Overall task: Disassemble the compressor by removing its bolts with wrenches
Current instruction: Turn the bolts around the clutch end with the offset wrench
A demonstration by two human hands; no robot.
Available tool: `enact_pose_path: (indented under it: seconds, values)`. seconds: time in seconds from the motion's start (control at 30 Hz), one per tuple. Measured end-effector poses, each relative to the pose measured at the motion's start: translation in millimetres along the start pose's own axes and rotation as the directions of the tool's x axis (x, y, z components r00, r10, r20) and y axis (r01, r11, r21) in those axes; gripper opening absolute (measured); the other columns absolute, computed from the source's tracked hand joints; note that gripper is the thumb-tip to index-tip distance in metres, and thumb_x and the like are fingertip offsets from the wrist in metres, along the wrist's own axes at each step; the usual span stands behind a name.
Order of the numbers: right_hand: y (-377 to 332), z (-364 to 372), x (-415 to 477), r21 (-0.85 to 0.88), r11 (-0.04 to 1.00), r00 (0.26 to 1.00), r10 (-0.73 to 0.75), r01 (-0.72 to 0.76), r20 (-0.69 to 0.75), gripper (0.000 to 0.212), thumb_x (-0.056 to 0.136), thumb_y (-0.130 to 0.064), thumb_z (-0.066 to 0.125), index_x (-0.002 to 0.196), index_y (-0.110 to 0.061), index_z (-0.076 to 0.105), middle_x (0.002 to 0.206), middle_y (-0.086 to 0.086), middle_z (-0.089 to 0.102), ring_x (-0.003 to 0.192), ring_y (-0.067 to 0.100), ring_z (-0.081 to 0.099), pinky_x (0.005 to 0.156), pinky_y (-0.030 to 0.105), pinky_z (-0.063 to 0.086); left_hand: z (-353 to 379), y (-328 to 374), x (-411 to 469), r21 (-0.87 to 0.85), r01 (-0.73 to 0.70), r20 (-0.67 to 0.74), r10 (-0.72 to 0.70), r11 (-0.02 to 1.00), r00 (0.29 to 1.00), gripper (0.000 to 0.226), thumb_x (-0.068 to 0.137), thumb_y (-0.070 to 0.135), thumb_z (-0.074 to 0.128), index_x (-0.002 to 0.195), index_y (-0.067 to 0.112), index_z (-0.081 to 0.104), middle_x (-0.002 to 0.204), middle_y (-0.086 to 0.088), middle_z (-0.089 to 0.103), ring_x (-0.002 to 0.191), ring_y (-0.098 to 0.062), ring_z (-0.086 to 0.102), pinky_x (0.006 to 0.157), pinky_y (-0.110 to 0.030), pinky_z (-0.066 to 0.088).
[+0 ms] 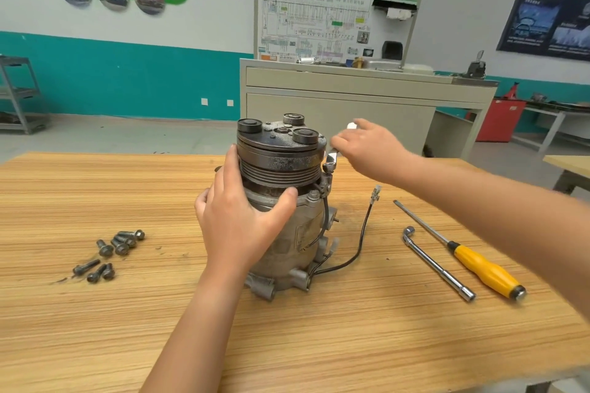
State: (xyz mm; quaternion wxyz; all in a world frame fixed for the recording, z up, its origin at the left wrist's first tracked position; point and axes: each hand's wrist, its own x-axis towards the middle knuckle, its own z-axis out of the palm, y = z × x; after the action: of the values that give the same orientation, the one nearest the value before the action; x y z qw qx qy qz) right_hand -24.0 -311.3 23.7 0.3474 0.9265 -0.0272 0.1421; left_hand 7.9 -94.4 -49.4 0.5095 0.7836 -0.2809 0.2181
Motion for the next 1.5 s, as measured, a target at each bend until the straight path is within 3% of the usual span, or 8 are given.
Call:
enact_pose_path:
  seconds: [0.17, 0.23, 0.3, 0.57, 0.9, 1.1, 1.37, 1.5]
  values:
    - [-7, 11, 2, 0.285, 0.943, 0.966, 0.219, -0.173, -0.139, 0.029, 0.094, -0.001, 0.037, 0.119, -0.002, 0.052, 0.099, 0.016, 0.066, 0.092, 0.031, 0.061, 0.1, 0.041, 0.031, -2, 0, -1, -0.011, 0.002, 0.02, -0.002, 1.0, 1.0, 0.103, 0.058, 0.073, 0.035, 0.146, 0.021, 0.025, 0.14, 0.009, 0.044, 0.129, -0.008, 0.038, 0.107, -0.035, 0.018]
    - [-3, -1, -14, 0.489, 0.829, 0.893, 0.406, -0.272, -0.193, 0.027, 0.098, -0.012, 0.038, 0.12, -0.002, 0.05, 0.084, 0.016, 0.063, 0.077, 0.034, 0.06, 0.073, 0.042, 0.042, -2, -1, -1, -0.015, -0.002, 0.016, 0.002, 1.0, 1.0, 0.102, 0.058, 0.072, 0.036, 0.146, 0.021, 0.026, 0.138, 0.01, 0.045, 0.128, -0.008, 0.038, 0.106, -0.035, 0.018]
    - [-1, -18, -33, 0.594, 0.754, 0.858, 0.475, -0.282, -0.195, 0.029, 0.098, -0.017, 0.037, 0.124, -0.005, 0.045, 0.076, 0.015, 0.058, 0.069, 0.035, 0.056, 0.059, 0.037, 0.037, -1, -1, 0, -0.016, -0.002, 0.004, 0.002, 1.0, 1.0, 0.101, 0.058, 0.072, 0.036, 0.145, 0.021, 0.027, 0.138, 0.01, 0.045, 0.128, -0.008, 0.039, 0.106, -0.034, 0.019]
    - [-25, -55, -84, 0.218, 0.936, 0.953, 0.236, -0.276, 0.19, 0.027, 0.093, -0.011, 0.038, 0.117, -0.02, 0.046, 0.061, -0.005, 0.038, 0.052, 0.012, 0.035, 0.042, 0.025, 0.024, 1, -2, 1, -0.006, 0.007, 0.008, -0.007, 1.0, 1.0, 0.103, 0.057, 0.072, 0.036, 0.145, 0.021, 0.027, 0.139, 0.008, 0.045, 0.128, -0.011, 0.039, 0.105, -0.036, 0.021]
    - [-33, -78, -78, 0.164, 0.922, 0.922, 0.309, -0.351, 0.234, 0.022, 0.089, -0.007, 0.039, 0.107, -0.015, 0.048, 0.06, -0.003, 0.031, 0.053, 0.016, 0.031, 0.042, 0.026, 0.02, 1, -2, 2, -0.019, 0.01, 0.022, -0.01, 1.0, 1.0, 0.102, 0.057, 0.073, 0.036, 0.145, 0.023, 0.026, 0.139, 0.009, 0.044, 0.129, -0.011, 0.038, 0.105, -0.038, 0.021]
    - [-50, -93, -65, 0.032, 0.971, 0.932, 0.217, -0.236, 0.289, 0.036, 0.088, 0.003, 0.043, 0.123, -0.006, 0.047, 0.061, 0.0, 0.025, 0.073, 0.023, 0.046, 0.051, 0.028, 0.033, 1, -2, 2, -0.018, 0.013, 0.027, -0.013, 1.0, 1.0, 0.105, 0.056, 0.074, 0.036, 0.146, 0.021, 0.025, 0.141, 0.008, 0.043, 0.13, -0.01, 0.037, 0.106, -0.038, 0.021]
    - [-41, -90, -62, 0.022, 0.986, 0.931, 0.151, -0.168, 0.334, 0.015, 0.092, -0.018, 0.037, 0.099, -0.011, 0.049, 0.061, -0.002, 0.033, 0.05, 0.014, 0.031, 0.041, 0.024, 0.025, 0, -3, 2, -0.015, 0.02, 0.031, -0.02, 1.0, 0.999, 0.106, 0.055, 0.074, 0.035, 0.146, 0.022, 0.024, 0.142, 0.007, 0.042, 0.13, -0.015, 0.038, 0.106, -0.039, 0.021]
    - [-32, -86, -59, -0.038, 0.994, 0.921, 0.109, -0.102, 0.375, 0.019, 0.09, -0.005, 0.041, 0.106, -0.007, 0.051, 0.06, -0.001, 0.035, 0.049, 0.014, 0.033, 0.044, 0.026, 0.03, 0, -3, 2, -0.013, 0.014, 0.036, -0.014, 1.0, 0.999, 0.106, 0.055, 0.074, 0.034, 0.146, 0.022, 0.024, 0.142, 0.007, 0.042, 0.13, -0.014, 0.038, 0.106, -0.039, 0.021]
